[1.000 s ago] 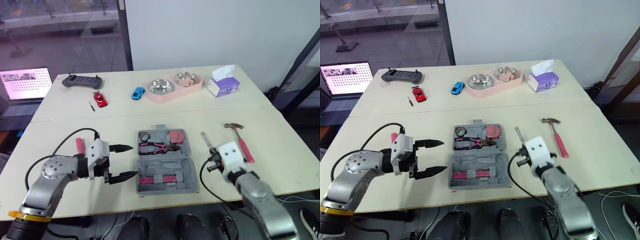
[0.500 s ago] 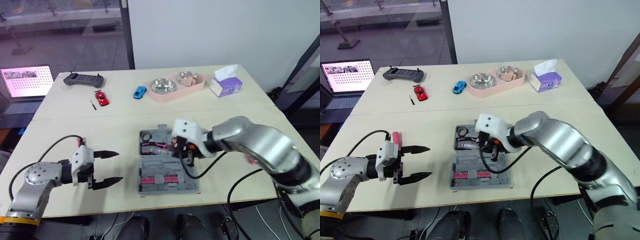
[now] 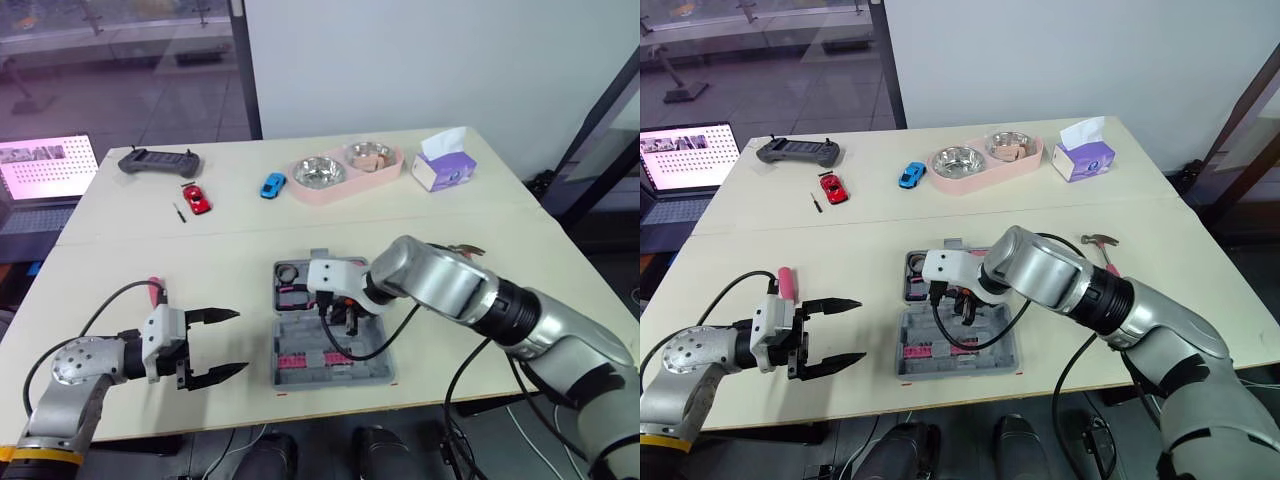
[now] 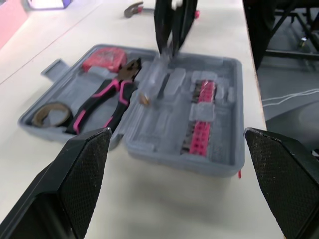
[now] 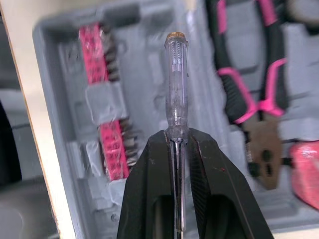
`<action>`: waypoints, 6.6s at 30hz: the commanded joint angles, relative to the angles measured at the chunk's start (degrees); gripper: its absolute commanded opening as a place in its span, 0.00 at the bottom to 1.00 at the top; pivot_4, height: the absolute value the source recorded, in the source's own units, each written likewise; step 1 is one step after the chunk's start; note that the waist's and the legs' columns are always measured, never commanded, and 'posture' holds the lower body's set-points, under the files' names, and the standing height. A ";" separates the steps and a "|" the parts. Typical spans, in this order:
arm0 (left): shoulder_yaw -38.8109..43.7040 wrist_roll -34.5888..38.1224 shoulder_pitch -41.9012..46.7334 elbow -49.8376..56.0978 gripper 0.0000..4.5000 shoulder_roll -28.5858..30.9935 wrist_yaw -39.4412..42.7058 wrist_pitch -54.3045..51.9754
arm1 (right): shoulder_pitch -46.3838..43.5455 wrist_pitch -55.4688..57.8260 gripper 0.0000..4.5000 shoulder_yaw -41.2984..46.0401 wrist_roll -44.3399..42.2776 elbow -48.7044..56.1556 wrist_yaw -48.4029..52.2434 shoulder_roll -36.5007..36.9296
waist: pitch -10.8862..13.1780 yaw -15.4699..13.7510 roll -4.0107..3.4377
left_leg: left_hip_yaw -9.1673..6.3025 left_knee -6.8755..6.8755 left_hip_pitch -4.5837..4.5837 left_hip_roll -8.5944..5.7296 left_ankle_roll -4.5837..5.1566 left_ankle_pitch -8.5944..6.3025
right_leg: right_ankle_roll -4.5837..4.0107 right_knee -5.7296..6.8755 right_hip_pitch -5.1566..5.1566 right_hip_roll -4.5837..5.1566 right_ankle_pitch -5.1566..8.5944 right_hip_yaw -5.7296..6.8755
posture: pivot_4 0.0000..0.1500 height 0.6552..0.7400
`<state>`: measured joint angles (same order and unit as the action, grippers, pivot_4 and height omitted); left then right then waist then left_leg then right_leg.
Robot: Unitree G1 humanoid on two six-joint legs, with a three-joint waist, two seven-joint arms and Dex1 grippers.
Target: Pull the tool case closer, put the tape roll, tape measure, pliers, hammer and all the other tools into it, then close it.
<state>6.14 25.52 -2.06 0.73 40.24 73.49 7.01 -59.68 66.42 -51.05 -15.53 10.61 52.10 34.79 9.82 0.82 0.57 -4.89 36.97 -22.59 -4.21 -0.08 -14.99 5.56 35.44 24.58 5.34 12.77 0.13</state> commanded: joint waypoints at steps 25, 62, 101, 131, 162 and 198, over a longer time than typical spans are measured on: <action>0.69 -0.24 0.74 -0.73 1.00 0.28 -0.85 3.22 | -0.41 -6.66 0.02 -2.76 12.18 -11.03 6.75 -7.56 | 0.00 0.09 -0.02 | -0.01 0.01 0.02 0.00 -0.07 -0.04 | 0.01 0.04 0.03 -0.07 -0.01 0.00 | 1.00 1.00; 0.69 0.01 -0.26 2.26 1.00 0.38 -1.88 0.22 | -0.72 -4.55 0.02 1.25 14.13 -15.66 5.56 -13.02 | 0.00 0.18 -0.03 | -0.08 0.01 0.09 0.11 -0.24 -0.14 | 0.01 0.17 0.09 -0.26 -0.01 -0.05 | 1.00 1.00; 0.02 -0.72 -0.99 2.03 1.00 -0.73 -1.93 0.42 | -8.83 3.04 0.02 -4.59 12.25 -18.17 9.42 -12.61 | 0.01 0.22 -0.05 | -0.09 0.00 0.09 0.11 -0.24 -0.14 | 0.01 0.16 0.30 -0.23 -0.01 -0.05 | 1.00 1.00; 0.22 -0.54 -1.40 2.40 1.00 -0.60 -2.50 0.21 | -9.19 1.38 0.02 -2.10 12.41 -22.78 6.83 -18.98 | 0.02 0.36 -0.05 | -0.08 -0.03 0.09 0.12 -0.26 -0.14 | 0.00 0.31 0.42 -0.25 -0.01 -0.06 | 1.00 1.00; 0.26 -0.32 -1.63 3.11 1.00 -0.49 -2.76 -0.42 | -7.67 6.73 0.59 3.30 9.34 -13.50 5.71 -16.66 | 0.02 0.24 -0.05 | -0.08 -0.02 0.08 0.11 -0.26 -0.14 | 0.00 0.31 0.41 -0.24 -0.01 -0.06 | 1.00 1.00; 2.07 0.50 -1.25 3.39 1.00 1.09 -2.21 -1.72 | 29.92 -14.07 0.03 17.20 14.66 -7.06 -15.03 -14.40 | -0.02 -0.04 -0.01 | -0.09 0.00 0.15 0.12 -0.25 -0.14 | -0.01 0.12 -0.06 -0.26 0.00 -0.04 | 1.00 1.00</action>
<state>6.38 24.52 -3.59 3.08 40.48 71.07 5.24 -30.46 49.96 -33.87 -1.59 5.60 37.66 20.26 9.81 0.78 0.57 -4.98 36.97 -22.43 -4.10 -0.34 -15.12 5.55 35.56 24.51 5.07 12.78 0.09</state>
